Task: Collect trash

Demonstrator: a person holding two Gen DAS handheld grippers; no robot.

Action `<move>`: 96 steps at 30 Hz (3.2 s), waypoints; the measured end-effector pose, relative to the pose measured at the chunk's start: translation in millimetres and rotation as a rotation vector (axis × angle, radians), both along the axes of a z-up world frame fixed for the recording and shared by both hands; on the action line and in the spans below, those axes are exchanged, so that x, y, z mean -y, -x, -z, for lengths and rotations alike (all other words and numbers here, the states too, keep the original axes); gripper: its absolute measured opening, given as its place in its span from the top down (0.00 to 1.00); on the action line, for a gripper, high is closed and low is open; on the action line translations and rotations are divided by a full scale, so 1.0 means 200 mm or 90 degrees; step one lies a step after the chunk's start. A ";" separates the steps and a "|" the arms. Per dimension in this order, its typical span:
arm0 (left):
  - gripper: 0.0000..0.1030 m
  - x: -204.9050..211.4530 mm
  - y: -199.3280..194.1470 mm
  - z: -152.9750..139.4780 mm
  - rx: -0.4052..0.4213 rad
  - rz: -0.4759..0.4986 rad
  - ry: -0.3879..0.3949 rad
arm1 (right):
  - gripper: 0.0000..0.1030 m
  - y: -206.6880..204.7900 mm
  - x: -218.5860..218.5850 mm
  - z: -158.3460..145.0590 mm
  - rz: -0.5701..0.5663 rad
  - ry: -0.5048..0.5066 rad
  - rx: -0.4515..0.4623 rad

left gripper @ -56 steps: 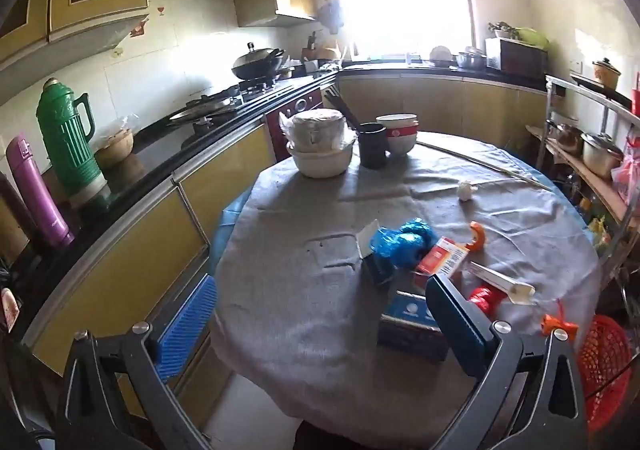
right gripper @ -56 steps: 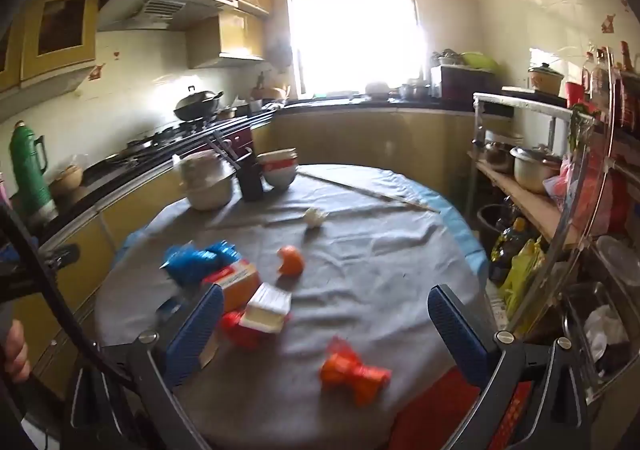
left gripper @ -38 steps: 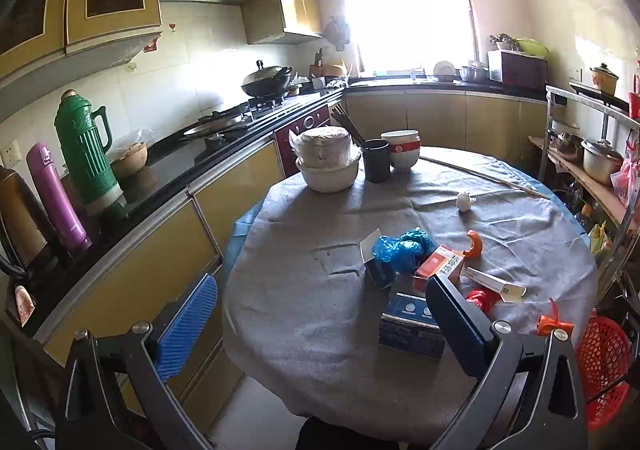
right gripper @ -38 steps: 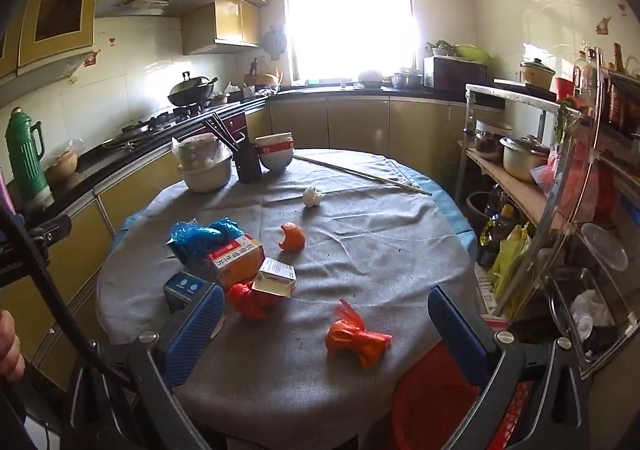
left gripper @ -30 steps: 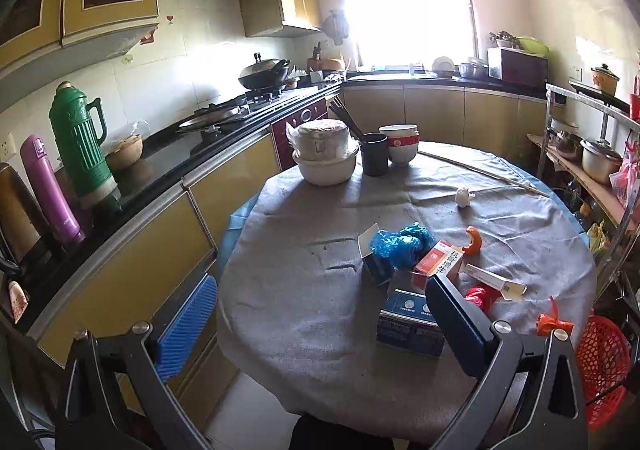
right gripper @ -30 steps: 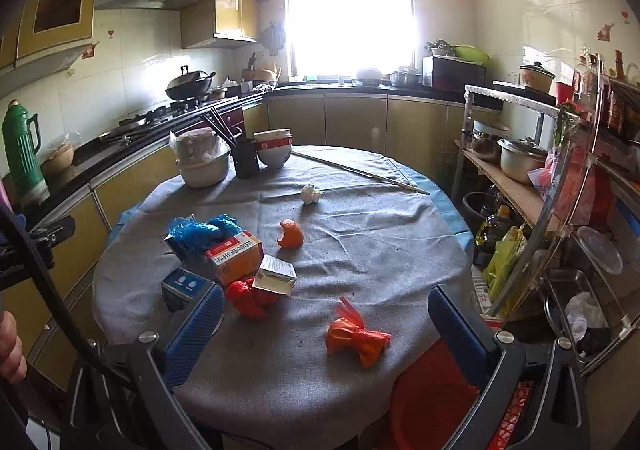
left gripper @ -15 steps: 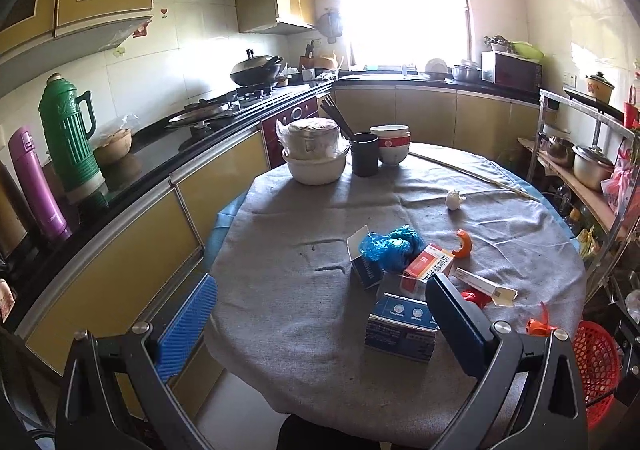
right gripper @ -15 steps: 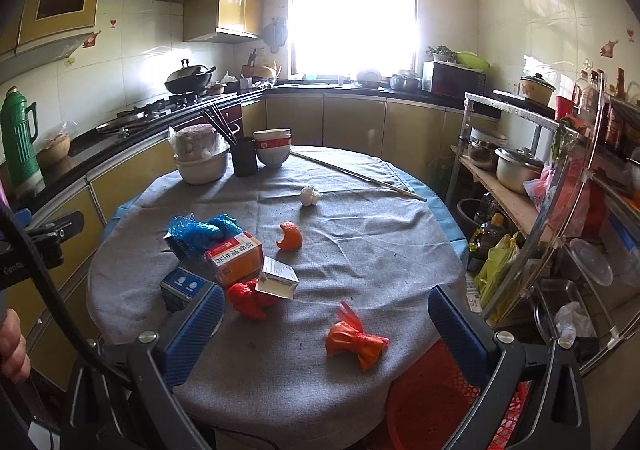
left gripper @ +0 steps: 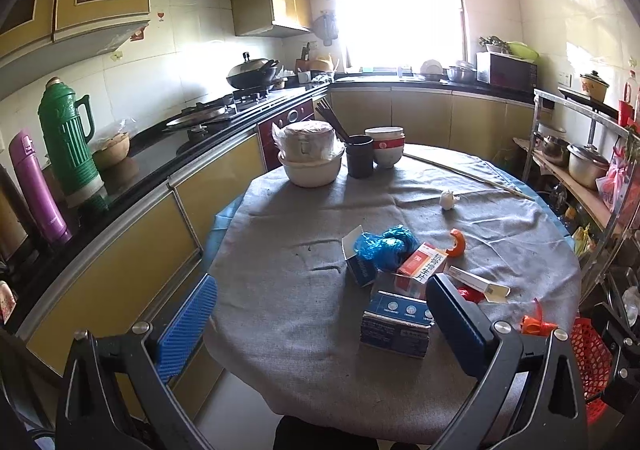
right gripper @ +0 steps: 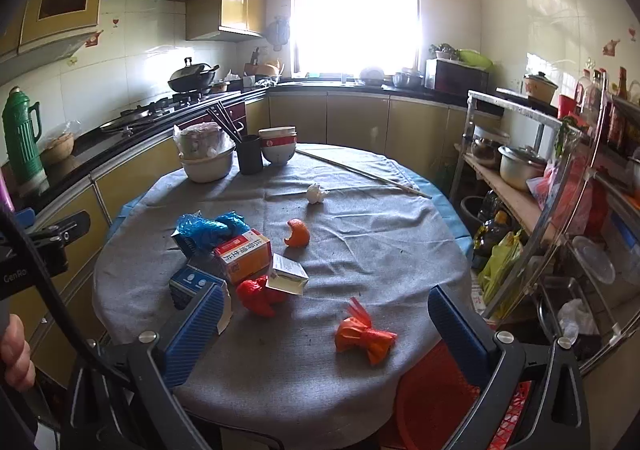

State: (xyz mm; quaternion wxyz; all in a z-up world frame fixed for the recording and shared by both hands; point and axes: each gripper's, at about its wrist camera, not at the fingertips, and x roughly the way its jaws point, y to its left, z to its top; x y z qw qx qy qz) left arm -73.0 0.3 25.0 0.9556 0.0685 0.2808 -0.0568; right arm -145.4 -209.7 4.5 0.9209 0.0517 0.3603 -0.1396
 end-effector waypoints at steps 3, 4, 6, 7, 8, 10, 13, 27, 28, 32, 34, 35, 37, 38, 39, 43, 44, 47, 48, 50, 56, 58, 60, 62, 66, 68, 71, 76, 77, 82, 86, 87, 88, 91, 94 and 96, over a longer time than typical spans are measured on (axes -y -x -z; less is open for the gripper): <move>0.00 -0.01 0.00 0.00 -0.002 -0.003 0.002 | 0.00 -0.01 0.00 0.00 0.000 0.001 -0.001; 0.00 -0.02 0.00 0.00 -0.003 -0.004 0.002 | 0.00 -0.01 0.00 0.00 -0.002 -0.002 0.000; 0.00 -0.02 -0.01 0.00 -0.008 -0.005 0.005 | 0.00 -0.02 -0.01 0.00 -0.004 -0.003 0.000; 0.00 -0.03 -0.01 0.00 -0.009 -0.006 0.006 | 0.00 -0.03 -0.01 0.00 -0.005 -0.003 0.000; 0.00 -0.03 -0.02 0.00 -0.009 -0.009 0.006 | 0.00 -0.03 -0.01 0.00 -0.007 -0.002 0.000; 0.00 -0.03 -0.02 0.00 -0.009 -0.009 0.006 | 0.00 -0.04 -0.02 0.00 -0.008 -0.001 0.001; 0.00 -0.03 -0.02 0.00 -0.008 -0.011 0.005 | 0.00 -0.05 -0.02 -0.01 -0.011 -0.001 0.003; 0.00 -0.03 -0.11 0.04 -0.038 -0.049 -0.017 | 0.00 -0.15 0.10 0.08 -0.010 -0.065 -0.008; 0.00 -0.03 -0.12 0.04 -0.038 -0.050 -0.019 | 0.00 -0.16 0.12 0.09 -0.008 -0.070 -0.008; 0.00 0.00 -0.14 0.04 -0.036 -0.050 -0.032 | 0.00 -0.18 0.20 0.11 0.004 -0.094 -0.006; 0.00 0.03 -0.17 0.05 -0.041 -0.041 -0.037 | 0.00 -0.19 0.25 0.14 0.011 -0.105 -0.007; 0.00 0.05 -0.19 0.06 -0.045 -0.033 -0.041 | 0.00 -0.19 0.27 0.15 0.014 -0.112 -0.009; 0.00 0.09 -0.24 0.07 -0.054 -0.013 -0.047 | 0.00 -0.21 0.36 0.20 0.022 -0.146 -0.011; 0.00 0.11 -0.28 0.07 -0.060 -0.003 -0.049 | 0.00 -0.21 0.39 0.22 0.026 -0.156 -0.012; 0.00 0.13 -0.31 0.07 -0.067 0.009 -0.048 | 0.00 -0.22 0.44 0.26 0.034 -0.174 -0.016; 0.00 0.23 -0.52 0.12 -0.121 0.053 -0.036 | 0.04 -0.31 0.59 0.42 0.039 -0.235 -0.035; 0.00 0.26 -0.58 0.13 -0.135 0.061 -0.035 | 0.08 -0.33 0.61 0.44 0.038 -0.243 -0.040; 0.00 0.36 -0.76 0.18 -0.168 0.072 -0.050 | 0.25 -0.41 0.71 0.56 0.041 -0.286 -0.073; 0.00 0.40 -0.82 0.20 -0.178 0.078 -0.058 | 0.25 -0.42 0.75 0.60 0.043 -0.316 -0.080; 0.00 0.51 -0.93 0.25 -0.198 0.092 -0.075 | 0.25 -0.42 0.78 0.68 0.028 -0.346 -0.108; 0.00 0.84 -1.31 0.37 -0.280 0.153 -0.099 | 0.24 -0.34 0.72 0.80 -0.071 -0.365 -0.176; 0.00 0.97 -1.42 0.40 -0.304 0.165 -0.099 | 0.24 -0.33 0.65 0.84 -0.101 -0.307 -0.202; 0.00 1.10 -1.53 0.42 -0.324 0.175 -0.089 | 0.25 -0.34 0.61 0.89 -0.118 -0.268 -0.229; 0.00 1.20 -1.66 0.45 -0.337 0.165 -0.079 | 0.29 -0.33 0.58 0.92 -0.132 -0.238 -0.235; 0.00 1.36 -1.84 0.53 -0.371 0.146 -0.056 | 0.42 -0.32 0.55 0.93 -0.150 -0.225 -0.219; 0.00 1.43 -1.91 0.58 -0.392 0.137 -0.056 | 0.43 -0.31 0.55 0.93 -0.145 -0.232 -0.211; 0.10 1.49 -1.97 0.69 -0.432 0.126 -0.059 | 0.46 -0.31 0.56 0.93 -0.144 -0.245 -0.202; 0.43 1.51 -2.01 0.85 -0.485 0.114 -0.062 | 0.51 -0.31 0.58 0.92 -0.142 -0.271 -0.194; 0.44 1.51 -2.01 0.86 -0.488 0.119 -0.047 | 0.52 -0.31 0.58 0.92 -0.143 -0.272 -0.193; 0.76 1.48 -1.99 0.84 -0.480 0.141 -0.021 | 0.63 -0.32 0.57 0.91 -0.144 -0.288 -0.188; 0.76 1.43 -1.91 0.76 -0.442 0.154 -0.049 | 0.65 -0.32 0.55 0.89 -0.139 -0.279 -0.183; 0.76 1.40 -1.89 0.73 -0.441 0.158 -0.045 | 0.66 -0.32 0.55 0.89 -0.135 -0.281 -0.181; 0.76 1.38 -1.85 0.70 -0.435 0.164 -0.045 | 0.67 -0.31 0.55 0.87 -0.132 -0.284 -0.178; 0.76 1.30 -1.72 0.58 -0.404 0.172 -0.071 | 0.69 -0.28 0.55 0.83 -0.124 -0.289 -0.158; 0.76 1.20 -1.57 0.41 -0.351 0.199 -0.070 | 0.75 -0.25 0.56 0.80 -0.109 -0.291 -0.143; 0.76 1.11 -1.43 0.29 -0.316 0.211 -0.075 | 0.77 -0.21 0.57 0.78 -0.096 -0.300 -0.131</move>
